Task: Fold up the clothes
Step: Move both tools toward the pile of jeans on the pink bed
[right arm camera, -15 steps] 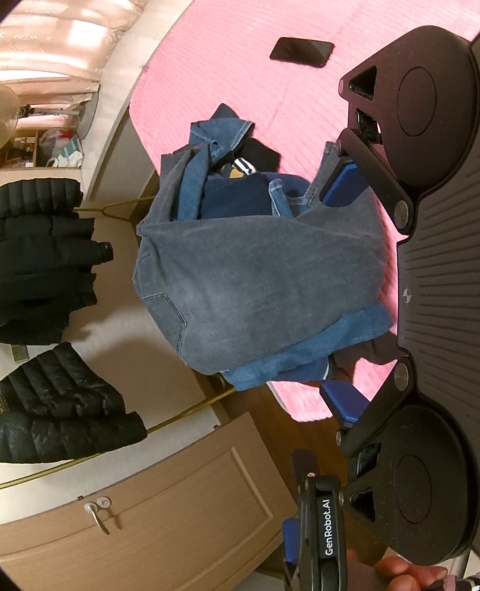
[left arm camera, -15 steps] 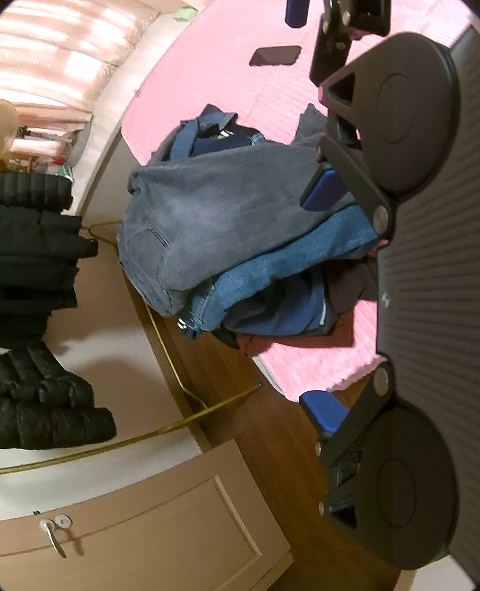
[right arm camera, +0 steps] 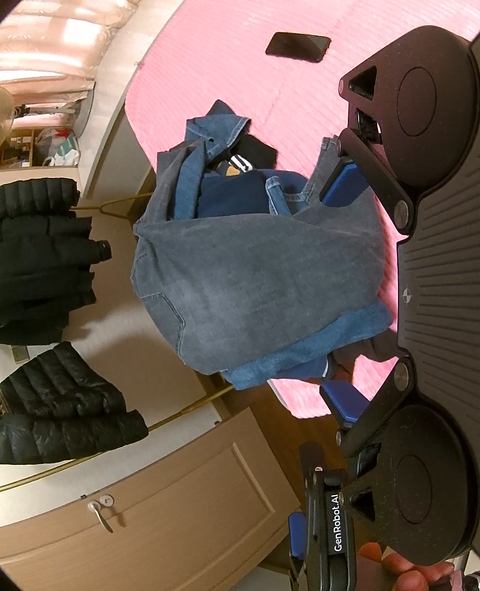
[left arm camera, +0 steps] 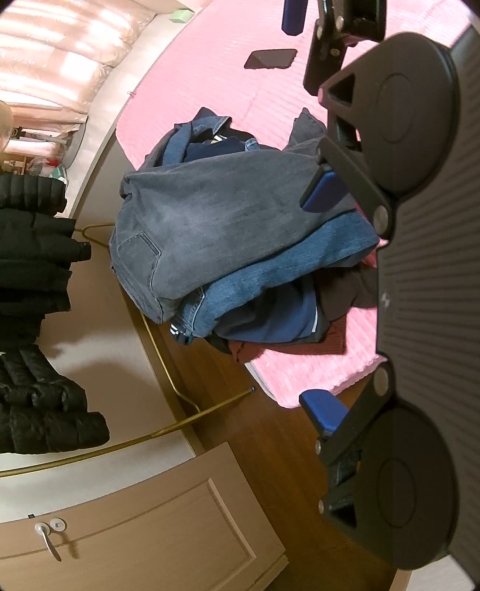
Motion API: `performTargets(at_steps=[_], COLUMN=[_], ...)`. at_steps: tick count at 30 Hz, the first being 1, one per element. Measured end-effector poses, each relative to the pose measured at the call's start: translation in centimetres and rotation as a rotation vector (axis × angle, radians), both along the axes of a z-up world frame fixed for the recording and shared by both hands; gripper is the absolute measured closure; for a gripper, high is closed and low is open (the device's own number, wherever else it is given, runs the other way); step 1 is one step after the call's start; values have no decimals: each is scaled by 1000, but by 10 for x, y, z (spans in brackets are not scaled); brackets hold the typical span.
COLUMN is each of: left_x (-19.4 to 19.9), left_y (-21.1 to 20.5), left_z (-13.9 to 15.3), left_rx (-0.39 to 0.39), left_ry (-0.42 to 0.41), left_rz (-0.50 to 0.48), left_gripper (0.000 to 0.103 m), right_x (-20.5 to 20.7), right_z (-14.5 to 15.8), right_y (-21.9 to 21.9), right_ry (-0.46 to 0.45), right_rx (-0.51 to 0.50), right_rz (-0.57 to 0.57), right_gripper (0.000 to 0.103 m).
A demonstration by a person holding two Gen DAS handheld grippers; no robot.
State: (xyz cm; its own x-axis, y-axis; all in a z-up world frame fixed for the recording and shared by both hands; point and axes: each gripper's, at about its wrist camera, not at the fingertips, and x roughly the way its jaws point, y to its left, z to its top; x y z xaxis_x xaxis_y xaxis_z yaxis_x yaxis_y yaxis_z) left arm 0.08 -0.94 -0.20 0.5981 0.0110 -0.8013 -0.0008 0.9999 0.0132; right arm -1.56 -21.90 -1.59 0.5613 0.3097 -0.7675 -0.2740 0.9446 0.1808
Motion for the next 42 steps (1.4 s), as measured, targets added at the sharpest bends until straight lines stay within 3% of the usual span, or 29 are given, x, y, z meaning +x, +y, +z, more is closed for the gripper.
performTargets(at_steps=[26, 32, 38, 42], left_x=[-2, -3, -15, -4], left_y=[10, 19, 28, 45], left_z=[-2, -1, 1, 2], left_rx=[18, 63, 104, 54], left_ry=[-17, -34, -40, -59], left_rz=[1, 27, 79, 83], left_gripper=[2, 2, 2, 2], right_x=[3, -1, 6, 19], right_z=[-8, -9, -12, -14], right_y=[-7, -15, -11, 10], right_ry=[5, -35, -104, -144], right_rx=[1, -46, -98, -110], right_rz=[17, 84, 227, 304], right_gripper=[1, 1, 1, 1])
